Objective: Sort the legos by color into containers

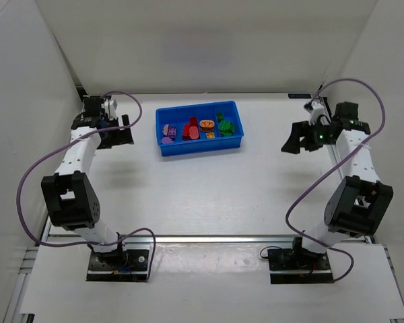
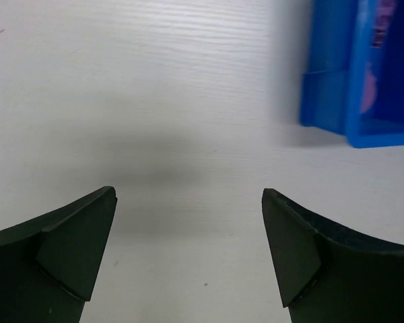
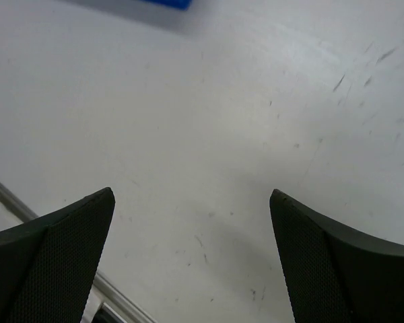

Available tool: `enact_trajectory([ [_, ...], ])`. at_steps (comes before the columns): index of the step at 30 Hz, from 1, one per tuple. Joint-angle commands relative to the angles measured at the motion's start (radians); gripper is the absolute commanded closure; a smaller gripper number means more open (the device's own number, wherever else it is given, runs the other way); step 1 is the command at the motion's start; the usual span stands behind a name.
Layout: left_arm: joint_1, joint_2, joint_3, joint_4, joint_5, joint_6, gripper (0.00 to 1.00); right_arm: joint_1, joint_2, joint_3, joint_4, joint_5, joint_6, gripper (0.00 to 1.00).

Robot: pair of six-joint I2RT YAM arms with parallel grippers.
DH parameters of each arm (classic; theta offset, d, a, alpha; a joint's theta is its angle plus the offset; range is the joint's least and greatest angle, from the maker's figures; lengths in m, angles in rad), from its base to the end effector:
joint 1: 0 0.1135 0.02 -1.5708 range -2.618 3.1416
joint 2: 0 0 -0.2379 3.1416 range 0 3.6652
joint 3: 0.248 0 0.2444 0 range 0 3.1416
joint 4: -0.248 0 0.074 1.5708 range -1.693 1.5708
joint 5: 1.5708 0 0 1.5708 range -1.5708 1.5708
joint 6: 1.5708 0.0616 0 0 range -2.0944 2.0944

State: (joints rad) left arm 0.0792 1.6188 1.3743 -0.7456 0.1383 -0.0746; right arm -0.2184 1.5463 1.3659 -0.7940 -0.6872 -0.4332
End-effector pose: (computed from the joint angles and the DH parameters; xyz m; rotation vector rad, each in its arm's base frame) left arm 0.3495 0.0192 0.2391 -0.1436 2.5520 -0.1752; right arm 0.3270 -0.0326 0.2672 -0.5011 2.2738 0.5568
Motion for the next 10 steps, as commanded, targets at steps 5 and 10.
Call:
enact_trajectory([
  [5,0.094,-0.083,-0.084,0.008,-0.1,0.07,0.0,-0.082,-0.043,-0.105,0.059,-0.072,-0.041,0.01],
  [10,0.123,-0.115,-0.133,0.017,-0.089,0.097,0.01,-0.104,-0.005,-0.079,0.076,-0.069,-0.038,0.01],
])
